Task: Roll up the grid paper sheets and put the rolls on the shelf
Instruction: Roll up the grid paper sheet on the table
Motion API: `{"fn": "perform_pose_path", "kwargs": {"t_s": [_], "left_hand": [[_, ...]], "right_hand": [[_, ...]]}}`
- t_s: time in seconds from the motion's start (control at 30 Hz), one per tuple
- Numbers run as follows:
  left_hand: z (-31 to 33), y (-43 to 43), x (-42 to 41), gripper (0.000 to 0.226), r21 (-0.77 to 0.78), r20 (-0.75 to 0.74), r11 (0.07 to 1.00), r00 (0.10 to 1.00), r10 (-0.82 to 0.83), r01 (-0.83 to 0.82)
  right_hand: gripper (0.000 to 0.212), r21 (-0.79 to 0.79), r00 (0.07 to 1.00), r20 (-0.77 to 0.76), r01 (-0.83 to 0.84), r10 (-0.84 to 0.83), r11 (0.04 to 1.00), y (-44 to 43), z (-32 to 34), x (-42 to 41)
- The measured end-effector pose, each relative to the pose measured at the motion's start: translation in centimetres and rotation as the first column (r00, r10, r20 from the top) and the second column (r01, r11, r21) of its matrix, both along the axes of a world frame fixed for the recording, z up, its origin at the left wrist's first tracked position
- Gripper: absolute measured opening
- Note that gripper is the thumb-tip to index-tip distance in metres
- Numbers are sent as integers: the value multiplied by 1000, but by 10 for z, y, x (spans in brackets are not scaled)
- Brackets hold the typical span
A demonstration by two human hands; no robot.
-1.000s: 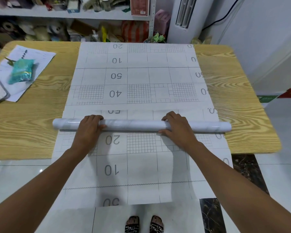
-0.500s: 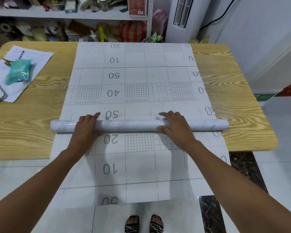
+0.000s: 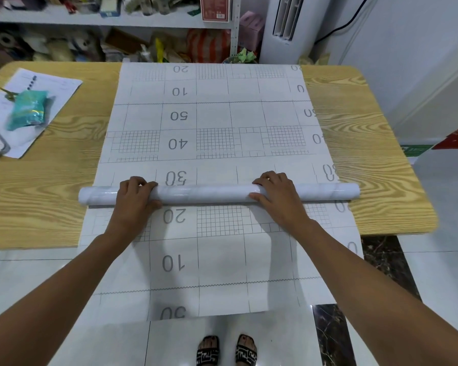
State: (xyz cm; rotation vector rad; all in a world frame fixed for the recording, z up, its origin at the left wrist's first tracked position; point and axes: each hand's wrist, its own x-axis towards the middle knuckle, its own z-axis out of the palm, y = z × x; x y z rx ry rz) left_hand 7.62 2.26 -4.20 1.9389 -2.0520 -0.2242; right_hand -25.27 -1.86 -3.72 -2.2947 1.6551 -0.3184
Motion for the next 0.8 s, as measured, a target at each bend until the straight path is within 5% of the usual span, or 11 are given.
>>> {"fn": "perform_pose_path", "kwargs": {"t_s": [0.3,0.47,0.8], "left_hand": [[1,-2,2,63,-42,-40,998,998,-57,55],[3,-6,2,34,-50,-63,997,996,-58,55],[-7,-8,10,31,-19,-12,999,999,-33,32]], "right_hand": [[63,-17,999,36,-21,21,1000,2,-1,-4],[50,-42,997,81,5,-2,999,0,-2,-4],[37,-12,998,59,-26,27,1000,-1,0,-6]]}}
